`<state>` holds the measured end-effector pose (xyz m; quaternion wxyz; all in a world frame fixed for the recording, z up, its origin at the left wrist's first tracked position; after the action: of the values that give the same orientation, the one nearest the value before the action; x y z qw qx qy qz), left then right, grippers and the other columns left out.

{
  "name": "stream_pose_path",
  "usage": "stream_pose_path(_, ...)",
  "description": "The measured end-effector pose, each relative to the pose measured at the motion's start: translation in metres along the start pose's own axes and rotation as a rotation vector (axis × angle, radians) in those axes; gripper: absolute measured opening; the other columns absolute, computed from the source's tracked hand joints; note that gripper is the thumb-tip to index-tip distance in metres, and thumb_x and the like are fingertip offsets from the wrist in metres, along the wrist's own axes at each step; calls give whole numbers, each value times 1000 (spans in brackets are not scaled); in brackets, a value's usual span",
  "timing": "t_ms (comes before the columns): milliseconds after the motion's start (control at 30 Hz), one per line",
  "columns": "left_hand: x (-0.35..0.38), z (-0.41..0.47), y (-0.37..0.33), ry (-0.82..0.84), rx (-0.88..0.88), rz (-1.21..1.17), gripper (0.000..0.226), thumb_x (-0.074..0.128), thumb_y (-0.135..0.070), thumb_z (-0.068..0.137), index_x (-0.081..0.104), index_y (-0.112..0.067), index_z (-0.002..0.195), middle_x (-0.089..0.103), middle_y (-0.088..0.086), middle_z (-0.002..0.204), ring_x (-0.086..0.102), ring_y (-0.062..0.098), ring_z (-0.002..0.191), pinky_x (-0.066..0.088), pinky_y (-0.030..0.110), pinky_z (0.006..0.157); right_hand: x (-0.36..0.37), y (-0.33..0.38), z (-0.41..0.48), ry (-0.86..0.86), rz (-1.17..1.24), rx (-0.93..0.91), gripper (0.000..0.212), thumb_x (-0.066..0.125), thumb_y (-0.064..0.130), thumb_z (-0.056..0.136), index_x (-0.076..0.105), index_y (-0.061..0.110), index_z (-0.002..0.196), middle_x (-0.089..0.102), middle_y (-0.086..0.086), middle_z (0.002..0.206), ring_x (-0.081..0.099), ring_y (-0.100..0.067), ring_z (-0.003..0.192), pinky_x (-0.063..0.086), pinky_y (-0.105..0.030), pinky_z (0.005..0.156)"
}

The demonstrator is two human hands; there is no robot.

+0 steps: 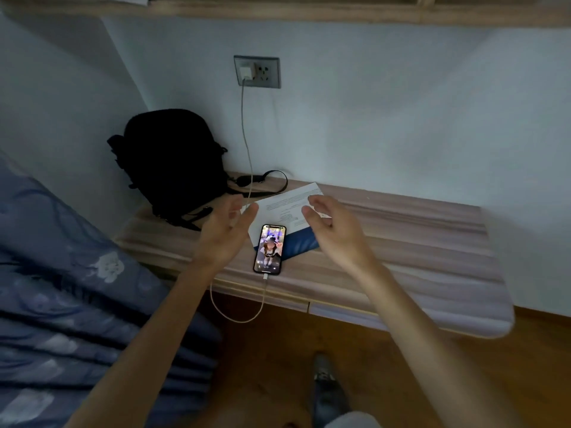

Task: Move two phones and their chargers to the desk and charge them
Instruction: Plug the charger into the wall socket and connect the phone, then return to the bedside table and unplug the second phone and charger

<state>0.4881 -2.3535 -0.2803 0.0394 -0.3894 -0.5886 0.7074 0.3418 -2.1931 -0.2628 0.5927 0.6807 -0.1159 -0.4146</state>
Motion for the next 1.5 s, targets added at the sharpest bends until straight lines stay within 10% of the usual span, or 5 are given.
stream_pose_path(333, -31, -43, -67, 37, 185, -57, 52, 55, -48, 96, 53, -19, 139, 59, -1, 137, 54, 11, 121, 38, 12, 84, -54, 65, -67, -218, 9, -136, 37, 56, 34, 99, 57, 19, 133, 60, 5, 135, 54, -4, 125, 43, -24, 105)
stream_pose_path(667, -21, -68, -153, 101, 383, -110, 45, 54, -53, 95, 55, -31, 135, 58, -12, 133, 53, 8, 125, 42, 26, 101, -126, 106, -112, -389, -69, -252, 38, 55, 32, 100, 58, 16, 133, 61, 6, 135, 52, -3, 126, 42, -27, 108)
stream_pose_path(1067, 91, -113, -244, 291, 537, -125, 43, 53, -50, 97, 55, -30, 135, 58, -12, 134, 54, 7, 123, 36, 11, 88, -249, 69, -180, -567, -121, -188, 37, 55, 31, 100, 58, 14, 133, 61, 5, 134, 53, -3, 126, 40, -26, 109)
stream_pose_path(1500, 251, -181, -344, 455, 648, -160, 42, 54, -49, 97, 57, -29, 134, 60, -13, 133, 54, 5, 124, 42, 26, 100, -400, -3, -261, -749, -146, -82, 36, 54, 35, 100, 59, 20, 133, 61, 11, 132, 53, 3, 122, 38, -9, 103)
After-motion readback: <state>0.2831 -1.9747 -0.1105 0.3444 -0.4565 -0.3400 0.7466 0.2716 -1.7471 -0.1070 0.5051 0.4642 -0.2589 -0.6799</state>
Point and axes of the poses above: each hand's wrist, its own z-axis towards the middle knuckle, its own x-axis out of the palm, y = z × x, the point moved 3 cm from there along z, towards the middle knuckle
